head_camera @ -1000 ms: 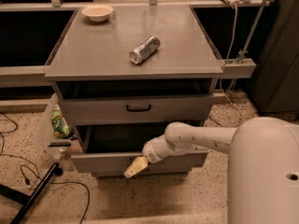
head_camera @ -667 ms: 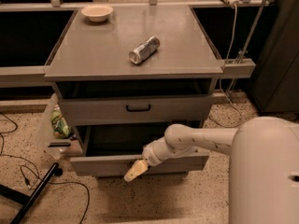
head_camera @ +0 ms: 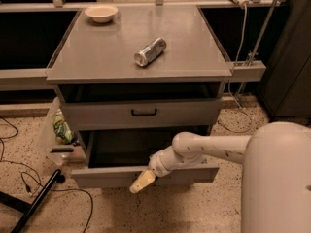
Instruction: Open middle drawer
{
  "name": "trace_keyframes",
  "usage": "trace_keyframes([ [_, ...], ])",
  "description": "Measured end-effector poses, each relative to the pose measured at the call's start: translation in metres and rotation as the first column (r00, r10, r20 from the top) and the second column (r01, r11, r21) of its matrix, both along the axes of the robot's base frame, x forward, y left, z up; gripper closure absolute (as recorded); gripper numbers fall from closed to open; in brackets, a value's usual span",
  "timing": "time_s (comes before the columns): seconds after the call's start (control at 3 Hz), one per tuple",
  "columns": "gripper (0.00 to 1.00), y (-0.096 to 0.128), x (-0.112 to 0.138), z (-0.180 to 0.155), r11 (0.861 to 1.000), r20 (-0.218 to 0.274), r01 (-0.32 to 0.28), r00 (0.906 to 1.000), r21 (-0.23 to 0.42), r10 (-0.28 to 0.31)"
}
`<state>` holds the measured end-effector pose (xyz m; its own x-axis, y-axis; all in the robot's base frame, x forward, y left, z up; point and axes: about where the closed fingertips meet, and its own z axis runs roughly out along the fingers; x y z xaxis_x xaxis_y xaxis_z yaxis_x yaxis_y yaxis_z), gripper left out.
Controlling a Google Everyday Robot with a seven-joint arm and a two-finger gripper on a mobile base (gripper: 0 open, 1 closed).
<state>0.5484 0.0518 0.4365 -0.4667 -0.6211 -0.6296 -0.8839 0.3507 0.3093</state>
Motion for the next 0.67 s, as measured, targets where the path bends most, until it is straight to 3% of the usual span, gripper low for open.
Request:
trace_keyframes([
  [0.67, 0.00, -0.004, -0.034, -0.003, 1.000, -0.049, -0.024, 0.9985, 0.018, 0.025],
])
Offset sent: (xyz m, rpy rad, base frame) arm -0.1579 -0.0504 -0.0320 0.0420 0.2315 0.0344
